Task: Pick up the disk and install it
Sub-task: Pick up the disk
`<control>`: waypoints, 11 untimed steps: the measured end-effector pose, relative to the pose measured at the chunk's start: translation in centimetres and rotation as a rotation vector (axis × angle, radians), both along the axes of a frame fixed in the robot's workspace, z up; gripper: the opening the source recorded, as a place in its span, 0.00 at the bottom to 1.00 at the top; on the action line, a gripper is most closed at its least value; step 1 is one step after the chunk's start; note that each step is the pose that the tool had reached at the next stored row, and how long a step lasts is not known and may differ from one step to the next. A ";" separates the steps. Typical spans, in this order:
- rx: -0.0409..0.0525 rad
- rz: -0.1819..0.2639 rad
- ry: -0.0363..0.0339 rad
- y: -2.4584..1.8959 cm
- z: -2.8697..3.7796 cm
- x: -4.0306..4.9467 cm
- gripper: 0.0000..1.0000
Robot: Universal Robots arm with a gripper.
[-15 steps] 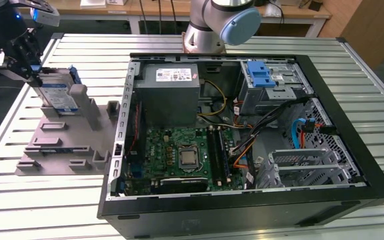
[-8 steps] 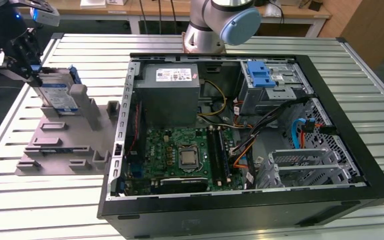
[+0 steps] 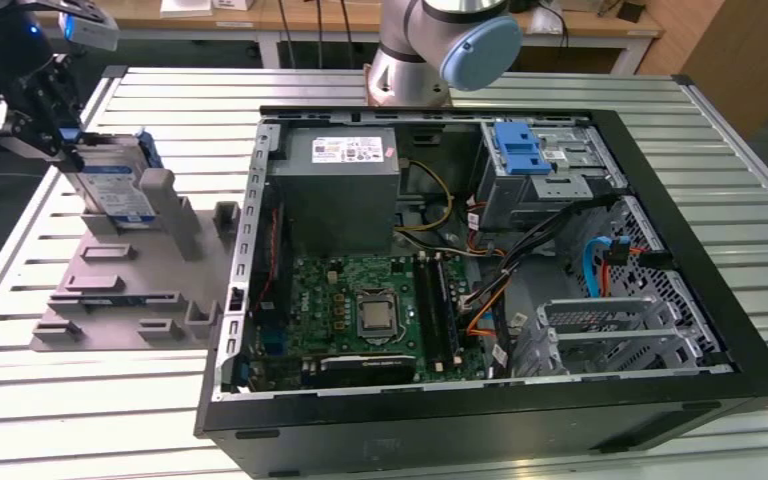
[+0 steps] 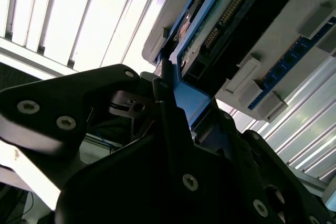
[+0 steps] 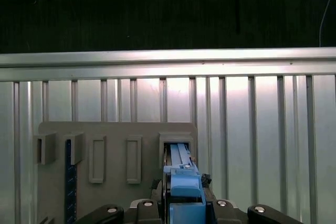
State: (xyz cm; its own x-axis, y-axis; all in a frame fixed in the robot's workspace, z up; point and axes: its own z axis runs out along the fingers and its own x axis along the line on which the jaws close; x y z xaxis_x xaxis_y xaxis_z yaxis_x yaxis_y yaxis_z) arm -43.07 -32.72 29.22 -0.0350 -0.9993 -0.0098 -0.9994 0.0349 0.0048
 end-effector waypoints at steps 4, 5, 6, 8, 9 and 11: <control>0.0000 0.000 0.0000 0.00 0.06 0.00 0.36; 0.0000 0.000 0.0000 0.00 0.06 0.00 0.36; 0.0000 0.000 0.0002 0.00 0.05 0.00 0.36; -0.0001 0.000 0.0003 0.00 0.00 0.00 0.36; -0.0001 0.000 0.0002 0.00 -0.01 0.00 0.36; 0.0000 0.000 0.0001 0.00 -0.03 0.00 0.36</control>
State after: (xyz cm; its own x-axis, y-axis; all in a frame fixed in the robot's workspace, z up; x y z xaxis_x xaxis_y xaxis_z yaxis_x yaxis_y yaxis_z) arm -43.08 -32.72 29.20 -0.0350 -0.9993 -0.0098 -0.9994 0.0349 0.0048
